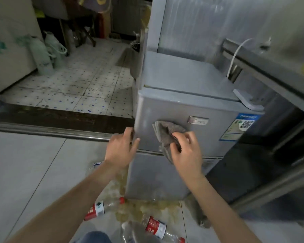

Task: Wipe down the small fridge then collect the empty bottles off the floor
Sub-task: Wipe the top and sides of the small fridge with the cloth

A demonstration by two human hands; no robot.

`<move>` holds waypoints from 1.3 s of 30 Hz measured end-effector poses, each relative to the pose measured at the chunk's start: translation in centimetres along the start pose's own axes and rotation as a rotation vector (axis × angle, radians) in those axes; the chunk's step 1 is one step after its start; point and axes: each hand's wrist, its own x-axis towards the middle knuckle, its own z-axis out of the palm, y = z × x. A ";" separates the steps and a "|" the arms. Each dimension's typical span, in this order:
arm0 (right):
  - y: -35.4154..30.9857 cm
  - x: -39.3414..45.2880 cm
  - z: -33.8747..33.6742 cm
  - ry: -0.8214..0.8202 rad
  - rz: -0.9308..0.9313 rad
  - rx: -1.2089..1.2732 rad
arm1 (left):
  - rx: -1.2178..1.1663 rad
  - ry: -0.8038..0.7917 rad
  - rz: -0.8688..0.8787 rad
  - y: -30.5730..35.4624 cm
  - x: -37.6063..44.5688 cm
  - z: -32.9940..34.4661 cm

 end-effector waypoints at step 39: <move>-0.2 0.0 2.0 0.089 -0.218 -0.146 | -0.227 0.078 0.029 -0.7 -0.1 0.8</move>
